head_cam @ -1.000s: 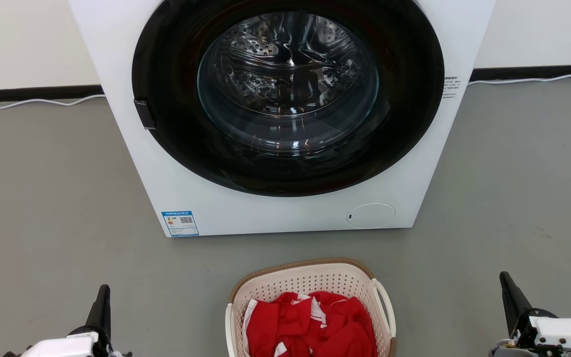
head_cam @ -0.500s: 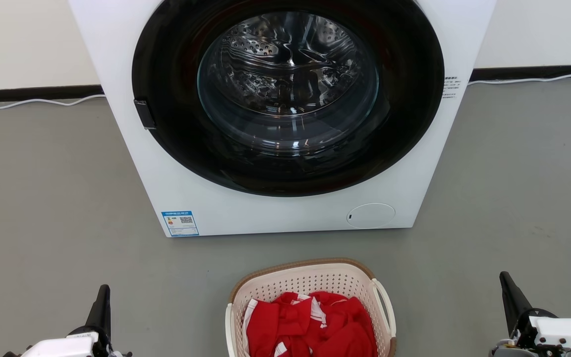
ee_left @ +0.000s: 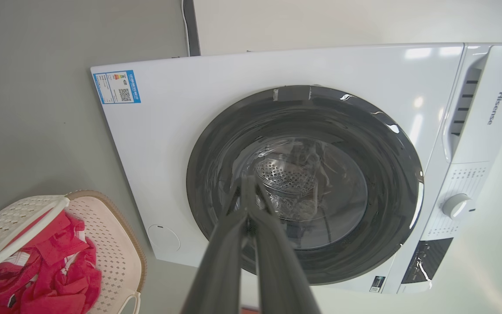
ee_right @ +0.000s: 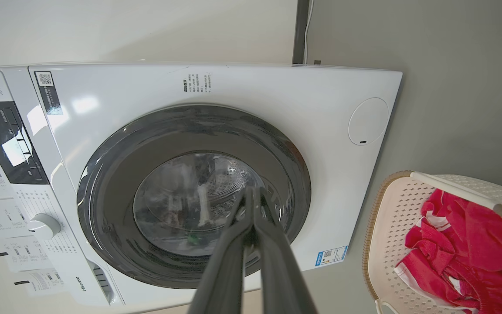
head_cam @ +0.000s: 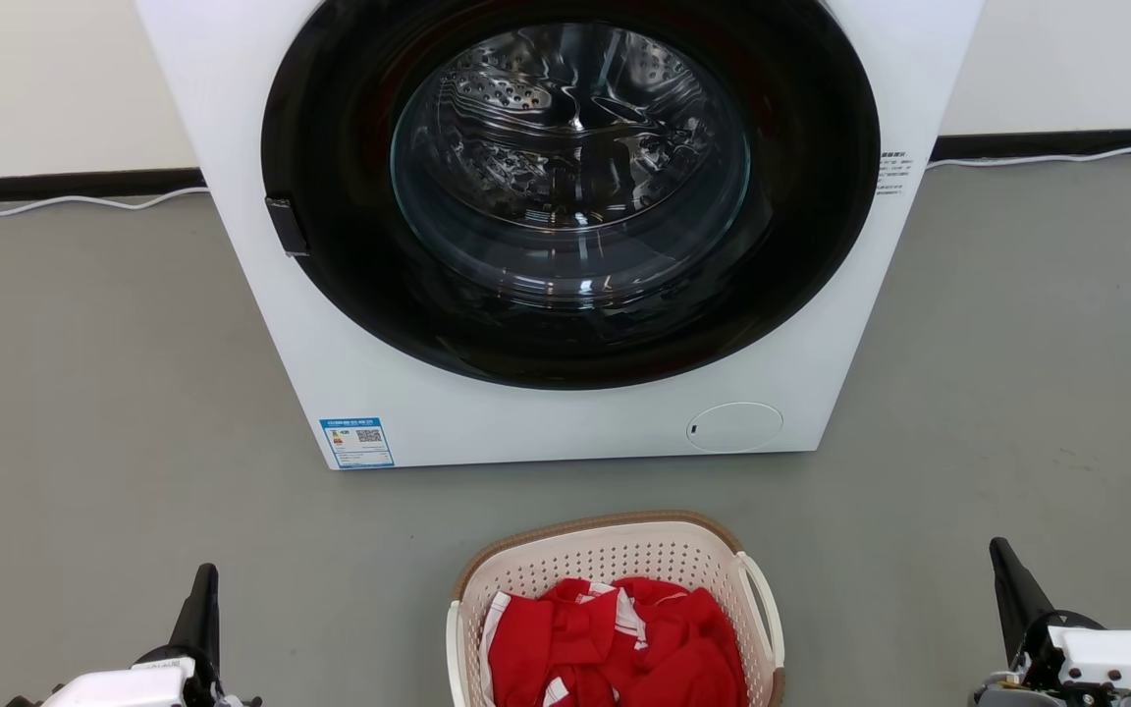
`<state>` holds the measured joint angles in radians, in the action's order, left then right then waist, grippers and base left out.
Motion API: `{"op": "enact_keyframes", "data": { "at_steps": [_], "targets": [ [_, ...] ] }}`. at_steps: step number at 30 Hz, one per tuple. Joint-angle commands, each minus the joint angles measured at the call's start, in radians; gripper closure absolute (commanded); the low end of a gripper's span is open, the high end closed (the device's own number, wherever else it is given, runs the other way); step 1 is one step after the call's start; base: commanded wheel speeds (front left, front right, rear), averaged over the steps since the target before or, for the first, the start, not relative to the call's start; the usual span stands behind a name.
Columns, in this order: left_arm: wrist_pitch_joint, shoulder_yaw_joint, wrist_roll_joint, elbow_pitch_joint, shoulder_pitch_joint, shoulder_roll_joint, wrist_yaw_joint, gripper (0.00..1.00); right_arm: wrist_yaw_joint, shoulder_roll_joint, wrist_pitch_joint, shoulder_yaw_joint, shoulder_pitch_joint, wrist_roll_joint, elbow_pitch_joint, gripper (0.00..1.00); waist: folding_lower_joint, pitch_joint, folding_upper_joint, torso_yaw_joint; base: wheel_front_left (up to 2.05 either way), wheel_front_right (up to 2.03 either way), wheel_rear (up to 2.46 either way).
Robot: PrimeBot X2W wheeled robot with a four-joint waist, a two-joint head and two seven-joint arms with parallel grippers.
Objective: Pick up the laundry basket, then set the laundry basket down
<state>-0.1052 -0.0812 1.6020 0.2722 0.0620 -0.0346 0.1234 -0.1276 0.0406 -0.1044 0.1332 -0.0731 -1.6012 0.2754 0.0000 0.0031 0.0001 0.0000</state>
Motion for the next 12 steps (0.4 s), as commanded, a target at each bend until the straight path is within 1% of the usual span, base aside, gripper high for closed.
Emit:
{"op": "enact_keyframes", "data": {
  "at_steps": [1,12],
  "targets": [
    [-0.008,-0.032,0.007,-0.027,0.046,-0.016,0.007,1.00,-0.003,0.010,-0.009,-0.019,-0.035,-0.007,-0.031,1.00,0.0000,0.000,-0.0001,0.000,0.00,0.00,0.00],
    [-0.008,-0.032,0.007,-0.027,0.046,-0.016,0.007,1.00,-0.003,0.010,-0.009,-0.019,-0.035,-0.007,-0.031,1.00,0.0000,0.000,-0.0001,0.000,0.00,0.00,0.00]
  ]
}}
